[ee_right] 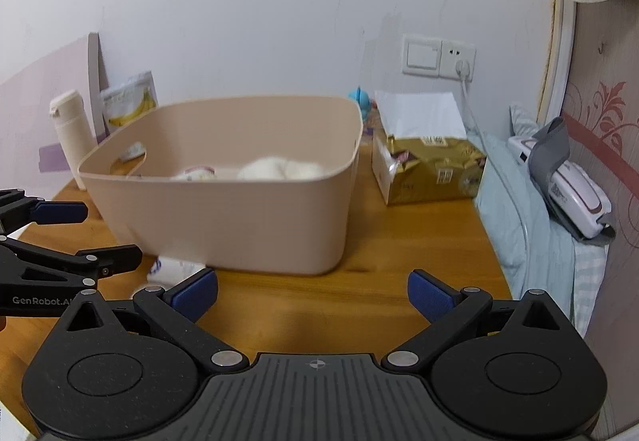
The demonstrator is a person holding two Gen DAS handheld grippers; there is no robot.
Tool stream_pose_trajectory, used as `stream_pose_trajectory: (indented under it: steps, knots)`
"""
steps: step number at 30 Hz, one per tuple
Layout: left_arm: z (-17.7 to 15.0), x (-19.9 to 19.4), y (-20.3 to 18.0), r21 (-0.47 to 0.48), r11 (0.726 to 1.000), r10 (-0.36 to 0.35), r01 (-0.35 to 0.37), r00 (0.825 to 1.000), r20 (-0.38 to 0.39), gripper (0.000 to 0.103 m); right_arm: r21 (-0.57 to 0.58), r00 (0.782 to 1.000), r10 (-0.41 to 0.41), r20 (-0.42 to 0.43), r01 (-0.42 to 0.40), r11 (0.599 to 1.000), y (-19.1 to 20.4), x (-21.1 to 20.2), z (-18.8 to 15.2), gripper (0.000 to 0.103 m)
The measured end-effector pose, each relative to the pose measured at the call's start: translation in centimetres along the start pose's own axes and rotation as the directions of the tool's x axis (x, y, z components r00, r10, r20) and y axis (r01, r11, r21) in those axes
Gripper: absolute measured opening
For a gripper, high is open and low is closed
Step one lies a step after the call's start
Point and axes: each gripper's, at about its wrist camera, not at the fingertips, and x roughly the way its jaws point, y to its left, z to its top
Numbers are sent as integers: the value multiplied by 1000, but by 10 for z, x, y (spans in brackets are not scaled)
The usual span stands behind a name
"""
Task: Organize objects
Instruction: 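Withdraw both tools from the bin toward the white box and metal tin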
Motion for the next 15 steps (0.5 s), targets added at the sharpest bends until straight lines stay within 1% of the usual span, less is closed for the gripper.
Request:
stream_pose_trajectory:
  steps: [5,15]
  knots:
    - [-9,11,-7,-8,1000,-9,8,999,-35,83,5,999,1,-36,-1,1000,-1,8,-11,103]
    - [-21,36,-9,-61,998,-25,19,995,-99,83,1,996,-11,-92,11,1000,3,27,-24,103]
